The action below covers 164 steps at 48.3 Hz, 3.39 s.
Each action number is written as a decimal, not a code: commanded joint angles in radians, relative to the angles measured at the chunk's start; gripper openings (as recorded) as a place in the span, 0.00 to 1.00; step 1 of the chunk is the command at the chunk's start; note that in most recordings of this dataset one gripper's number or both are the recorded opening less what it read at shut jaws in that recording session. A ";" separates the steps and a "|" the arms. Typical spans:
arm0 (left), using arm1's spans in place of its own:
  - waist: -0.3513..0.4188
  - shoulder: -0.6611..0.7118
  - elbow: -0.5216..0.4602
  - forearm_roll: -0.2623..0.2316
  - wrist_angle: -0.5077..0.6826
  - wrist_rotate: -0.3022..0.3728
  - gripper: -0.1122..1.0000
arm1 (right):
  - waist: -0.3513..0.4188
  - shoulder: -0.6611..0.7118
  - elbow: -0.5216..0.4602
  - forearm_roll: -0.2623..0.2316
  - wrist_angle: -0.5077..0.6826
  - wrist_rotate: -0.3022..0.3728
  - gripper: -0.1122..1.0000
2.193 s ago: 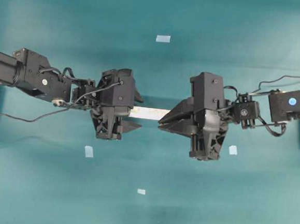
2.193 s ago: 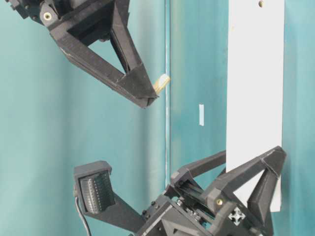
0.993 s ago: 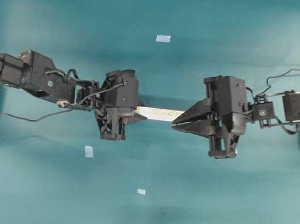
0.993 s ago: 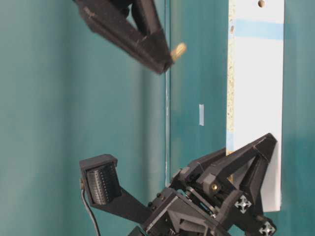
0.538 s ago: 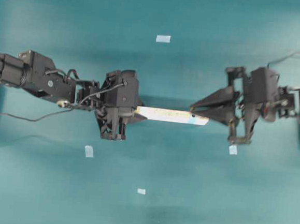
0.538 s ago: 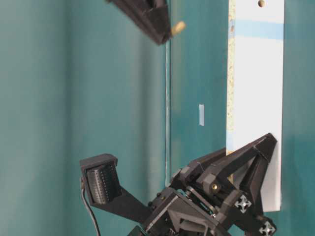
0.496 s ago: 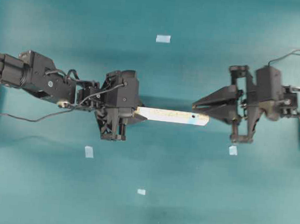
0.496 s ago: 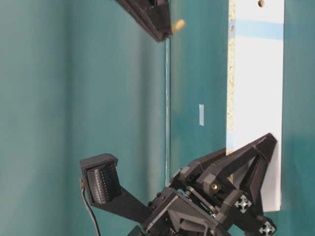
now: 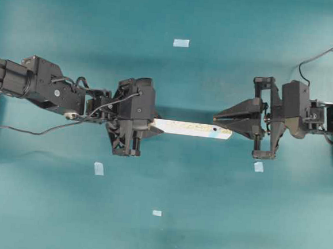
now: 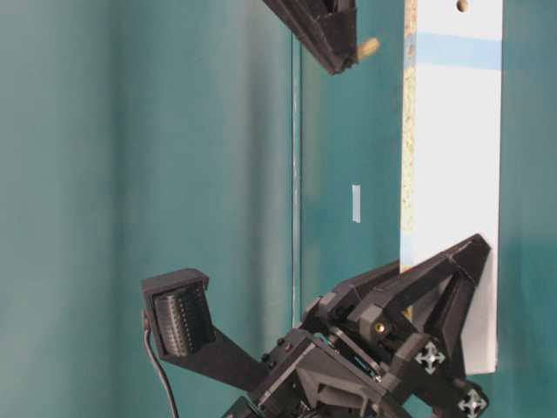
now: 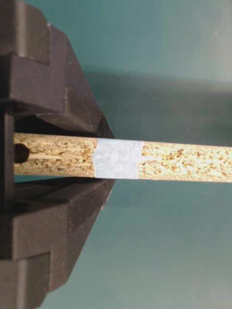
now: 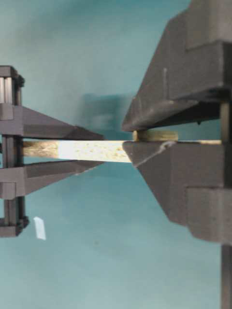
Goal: Move the wooden board into place and insert the rod into its hole.
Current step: 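Position the held peg above the board's hole with the right gripper, then lower the peg into the hole with the right gripper, then open the right gripper and lift it away from the peg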
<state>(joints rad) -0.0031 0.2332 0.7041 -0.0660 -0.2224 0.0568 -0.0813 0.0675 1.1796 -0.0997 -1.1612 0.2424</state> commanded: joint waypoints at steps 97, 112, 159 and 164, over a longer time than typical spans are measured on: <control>-0.017 -0.014 -0.014 0.000 -0.003 -0.003 0.30 | 0.051 0.009 0.011 0.011 0.192 0.003 0.19; -0.017 -0.014 -0.012 -0.002 -0.003 -0.003 0.30 | 0.051 0.009 0.009 0.011 0.284 0.009 0.19; -0.020 -0.018 -0.018 -0.002 -0.003 -0.003 0.30 | 0.063 -0.064 -0.086 0.009 0.641 0.017 0.56; -0.020 -0.018 -0.020 -0.002 -0.003 -0.003 0.30 | 0.063 -0.110 -0.089 0.008 0.684 0.015 0.74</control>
<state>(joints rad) -0.0107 0.2332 0.7026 -0.0675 -0.2178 0.0583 -0.0184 0.0000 1.0999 -0.0905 -0.5016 0.2654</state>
